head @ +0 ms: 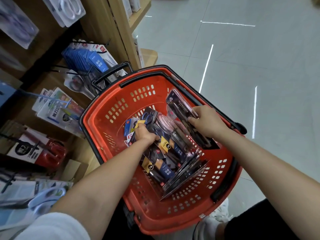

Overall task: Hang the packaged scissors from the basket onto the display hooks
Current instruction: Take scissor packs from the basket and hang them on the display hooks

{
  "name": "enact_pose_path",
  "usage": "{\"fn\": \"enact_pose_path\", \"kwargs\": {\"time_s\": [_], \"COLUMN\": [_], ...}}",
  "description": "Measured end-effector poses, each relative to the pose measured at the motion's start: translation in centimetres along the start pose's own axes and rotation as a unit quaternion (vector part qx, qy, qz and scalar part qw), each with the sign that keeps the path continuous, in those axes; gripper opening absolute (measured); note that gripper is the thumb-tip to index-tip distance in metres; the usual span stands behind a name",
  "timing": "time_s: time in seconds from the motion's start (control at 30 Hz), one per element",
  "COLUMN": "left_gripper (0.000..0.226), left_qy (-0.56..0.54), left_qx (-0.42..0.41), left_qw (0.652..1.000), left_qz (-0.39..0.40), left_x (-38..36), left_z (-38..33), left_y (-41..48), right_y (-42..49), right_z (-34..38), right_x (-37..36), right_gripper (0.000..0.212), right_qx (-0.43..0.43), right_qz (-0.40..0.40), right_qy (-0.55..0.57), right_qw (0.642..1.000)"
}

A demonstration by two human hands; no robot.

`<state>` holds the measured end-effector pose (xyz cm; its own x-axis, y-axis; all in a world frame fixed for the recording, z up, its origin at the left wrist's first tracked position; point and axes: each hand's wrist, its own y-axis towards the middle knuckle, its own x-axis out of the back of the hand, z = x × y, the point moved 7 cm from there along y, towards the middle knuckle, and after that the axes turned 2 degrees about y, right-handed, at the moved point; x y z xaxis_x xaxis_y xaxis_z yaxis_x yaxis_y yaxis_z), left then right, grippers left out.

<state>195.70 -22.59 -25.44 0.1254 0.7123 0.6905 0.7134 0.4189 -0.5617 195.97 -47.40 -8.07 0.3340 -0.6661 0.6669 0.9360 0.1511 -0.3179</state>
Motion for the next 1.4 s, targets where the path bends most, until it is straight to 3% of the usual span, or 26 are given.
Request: {"fn": "enact_pose_path", "kwargs": {"time_s": [0.13,0.3,0.43,0.53,0.67,0.83,0.93,1.0,1.1,1.2,1.27,1.33,1.4], "left_gripper": [0.030,0.009,0.014,0.015,0.014,0.014,0.014,0.014,0.011,0.011,0.018,0.030,0.038], "left_qy": [-0.054,-0.113,-0.207,-0.284,-0.325,-0.344,-0.349,-0.365,-0.371,-0.347,-0.293,-0.072,0.217], "left_qx": [-0.109,-0.206,-0.218,-0.173,-0.165,-0.201,-0.217,-0.228,-0.248,-0.259,-0.239,-0.230,-0.198], "left_qw": [0.991,0.967,0.947,0.934,0.923,0.909,0.906,0.898,0.892,0.900,0.924,0.969,0.948], "left_qz": [0.052,0.102,0.111,0.133,0.126,0.120,0.107,0.091,0.072,0.051,0.050,0.058,0.124], "left_x": [1.8,5.4,8.3,10.1,11.5,12.4,12.0,11.8,11.6,11.7,11.2,9.4,5.9], "left_z": [-3.2,-5.1,-5.7,-6.3,-7.6,-9.0,-9.9,-10.5,-11.2,-11.4,-10.4,-8.7,-6.2], "left_y": [-1.2,-3.5,-4.7,-4.8,-5.7,-6.3,-7.2,-7.7,-8.1,-7.9,-7.0,-5.0,-3.7], "right_y": [-0.4,-0.4,-0.7,-1.1,-1.5,-1.6,-2.0,-2.2,-2.2,-2.2,-2.0,-1.9,-1.7], "right_z": [0.2,0.2,-0.2,-0.5,-0.1,1.0,1.4,1.6,1.3,0.9,0.5,0.1,-0.3], "right_x": [0.7,1.0,1.1,0.9,0.1,1.2,0.8,0.5,0.5,1.2,1.9,2.6,2.8], "right_gripper": [0.022,0.032,0.030,0.033,0.022,0.017,0.013,0.023,0.038,0.034,0.034,0.033,0.027], "right_qx": [0.004,0.021,0.013,-0.006,-0.067,-0.026,-0.025,-0.007,-0.014,-0.019,-0.019,-0.023,-0.020], "right_qz": [-0.015,-0.054,-0.073,-0.052,0.024,0.011,0.056,0.072,0.033,-0.011,-0.047,-0.091,-0.109], "right_qy": [0.012,0.009,0.052,0.160,0.346,0.376,0.413,0.382,0.331,0.310,0.287,0.264,0.259], "right_qw": [1.000,0.998,0.996,0.986,0.936,0.926,0.909,0.921,0.943,0.950,0.957,0.960,0.959]}}
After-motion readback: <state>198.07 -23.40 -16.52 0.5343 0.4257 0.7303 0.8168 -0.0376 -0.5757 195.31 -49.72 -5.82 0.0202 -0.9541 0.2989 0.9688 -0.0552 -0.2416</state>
